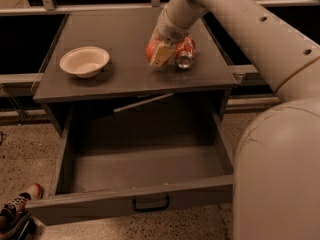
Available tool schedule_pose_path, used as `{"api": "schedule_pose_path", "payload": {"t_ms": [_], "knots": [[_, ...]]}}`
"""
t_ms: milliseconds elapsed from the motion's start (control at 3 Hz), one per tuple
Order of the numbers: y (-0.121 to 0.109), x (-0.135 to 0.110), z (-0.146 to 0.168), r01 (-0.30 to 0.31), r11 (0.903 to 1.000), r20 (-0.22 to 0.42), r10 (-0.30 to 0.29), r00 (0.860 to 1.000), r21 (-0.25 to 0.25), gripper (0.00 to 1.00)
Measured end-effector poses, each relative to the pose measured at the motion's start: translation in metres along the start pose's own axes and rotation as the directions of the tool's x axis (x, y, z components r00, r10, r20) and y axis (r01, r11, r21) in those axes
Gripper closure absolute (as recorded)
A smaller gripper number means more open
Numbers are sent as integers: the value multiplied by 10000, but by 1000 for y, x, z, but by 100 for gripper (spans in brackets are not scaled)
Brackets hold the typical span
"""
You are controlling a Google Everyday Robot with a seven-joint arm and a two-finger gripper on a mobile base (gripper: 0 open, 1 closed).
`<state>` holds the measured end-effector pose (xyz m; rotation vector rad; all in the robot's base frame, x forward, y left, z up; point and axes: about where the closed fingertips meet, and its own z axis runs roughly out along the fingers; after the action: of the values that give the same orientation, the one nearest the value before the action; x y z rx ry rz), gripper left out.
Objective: Place apple into top drawer
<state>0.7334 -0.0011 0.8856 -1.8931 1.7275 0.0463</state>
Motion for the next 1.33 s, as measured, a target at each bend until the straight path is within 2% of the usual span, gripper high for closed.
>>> {"api": "schedule_pose_path", "payload": {"t_ms": [333, 667, 1000, 1333], "knots": [[2, -1, 3, -27, 10000, 91, 28, 10000, -82, 100], [2, -1, 3, -25, 10000, 86, 26, 10000, -84, 100], [38, -34, 4, 1390, 9902, 1313, -1366, 9819, -92, 100], [91, -70, -14, 2758, 9606, 2428, -2757, 9301, 343, 100]]}}
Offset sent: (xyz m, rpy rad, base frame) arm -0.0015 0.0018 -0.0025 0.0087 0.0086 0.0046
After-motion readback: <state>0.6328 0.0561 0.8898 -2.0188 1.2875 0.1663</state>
